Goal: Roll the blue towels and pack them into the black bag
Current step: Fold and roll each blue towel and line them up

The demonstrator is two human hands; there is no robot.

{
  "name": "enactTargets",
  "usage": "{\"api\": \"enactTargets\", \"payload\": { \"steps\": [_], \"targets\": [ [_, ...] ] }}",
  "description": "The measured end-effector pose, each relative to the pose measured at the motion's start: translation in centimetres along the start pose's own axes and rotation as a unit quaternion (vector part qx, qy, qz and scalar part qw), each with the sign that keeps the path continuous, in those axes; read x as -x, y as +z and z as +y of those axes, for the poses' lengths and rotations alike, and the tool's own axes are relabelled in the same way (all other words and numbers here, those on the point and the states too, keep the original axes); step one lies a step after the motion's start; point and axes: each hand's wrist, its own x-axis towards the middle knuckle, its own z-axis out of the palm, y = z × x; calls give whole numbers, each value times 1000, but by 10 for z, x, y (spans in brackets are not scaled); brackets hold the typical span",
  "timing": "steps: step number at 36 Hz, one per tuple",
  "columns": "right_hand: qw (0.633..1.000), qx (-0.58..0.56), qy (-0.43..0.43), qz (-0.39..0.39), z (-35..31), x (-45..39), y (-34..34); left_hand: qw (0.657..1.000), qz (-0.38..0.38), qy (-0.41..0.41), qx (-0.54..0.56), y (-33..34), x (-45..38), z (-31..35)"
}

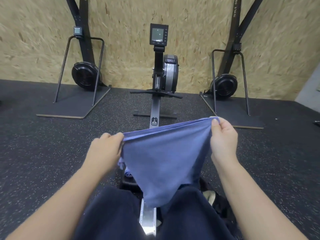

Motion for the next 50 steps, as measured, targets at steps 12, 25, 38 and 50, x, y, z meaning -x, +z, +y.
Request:
{"api": "enactTargets", "payload": {
  "steps": [12, 25, 38, 50],
  "targets": [
    [974, 211, -79, -31, 29, -7, -12, 991, 111, 7, 77, -19, -9, -4],
    [977, 199, -56, -52, 33, 3, -7, 968, 128, -68, 205, -4, -3, -13],
    [984, 172, -24, -29, 28, 9, 2, 978, 57, 8, 200, 3, -1, -13],
    [984, 175, -19, -27, 31, 6, -1, 916, 68, -149, 365, 2, -3, -7]
  ]
}}
